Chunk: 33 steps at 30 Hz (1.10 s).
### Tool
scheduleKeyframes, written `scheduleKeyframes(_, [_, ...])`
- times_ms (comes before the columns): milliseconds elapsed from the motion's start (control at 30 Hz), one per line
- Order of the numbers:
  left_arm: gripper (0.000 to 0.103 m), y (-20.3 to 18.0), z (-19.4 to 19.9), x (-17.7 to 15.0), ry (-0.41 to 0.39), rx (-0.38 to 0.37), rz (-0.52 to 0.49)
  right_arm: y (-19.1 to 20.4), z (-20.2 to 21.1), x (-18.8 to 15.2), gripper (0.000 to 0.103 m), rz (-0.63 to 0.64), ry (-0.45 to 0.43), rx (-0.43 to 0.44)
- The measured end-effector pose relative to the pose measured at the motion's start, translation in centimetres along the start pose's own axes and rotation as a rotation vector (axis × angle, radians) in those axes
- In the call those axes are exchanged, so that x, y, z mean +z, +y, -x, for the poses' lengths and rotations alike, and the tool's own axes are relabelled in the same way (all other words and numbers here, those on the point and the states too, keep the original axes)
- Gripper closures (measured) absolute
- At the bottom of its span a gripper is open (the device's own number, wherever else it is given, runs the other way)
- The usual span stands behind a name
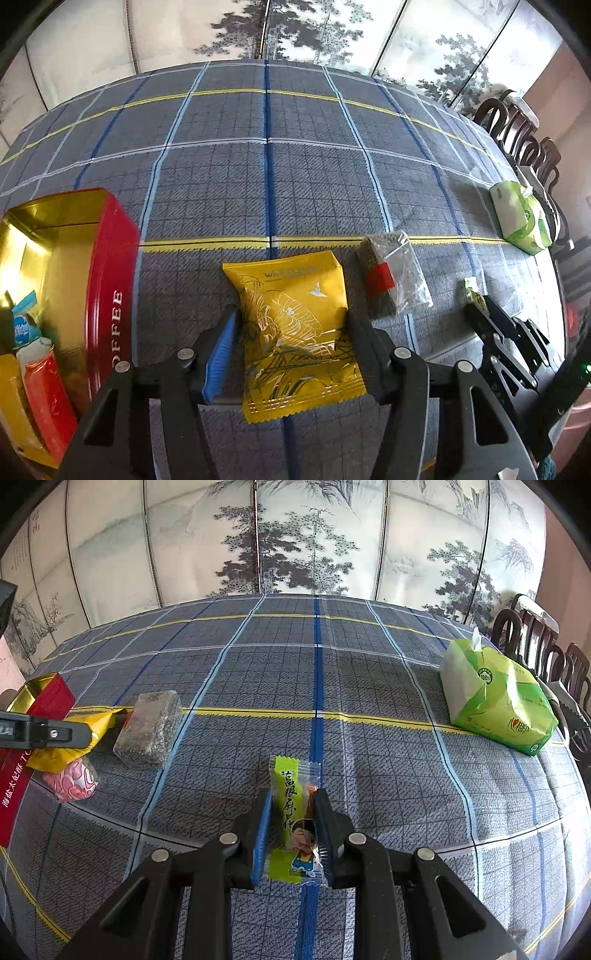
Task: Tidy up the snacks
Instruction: 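Grasp the square yellow bag with the left gripper and carry it over the tin tray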
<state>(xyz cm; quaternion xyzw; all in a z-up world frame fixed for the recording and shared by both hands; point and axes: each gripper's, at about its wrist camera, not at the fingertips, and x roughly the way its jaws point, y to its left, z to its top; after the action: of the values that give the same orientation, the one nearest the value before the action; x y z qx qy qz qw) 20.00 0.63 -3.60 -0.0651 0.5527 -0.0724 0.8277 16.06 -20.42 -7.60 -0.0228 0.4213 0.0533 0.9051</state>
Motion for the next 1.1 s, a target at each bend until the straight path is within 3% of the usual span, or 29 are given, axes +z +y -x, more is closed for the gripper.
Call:
scheduleKeyframes(333, [0.049, 0.7, 3.0, -1.0, -0.048, -0.005, -0.001, -0.1, 0.1, -0.1, 0.080, 0.004, -0.001, -0.005])
scheduleKeyframes(700, [0.049, 1.6, 6.9, -1.9, -0.108, 0.089, -0.037, 0.0, 0.4, -0.1, 0.080, 0.012, -0.001, -0.013])
scheduleKeyframes(1100, [0.049, 5.5, 9.5, -2.7, -0.137, 0.170, -0.024, 0.2, 0.5, -0.1, 0.080, 0.016, -0.001, -0.019])
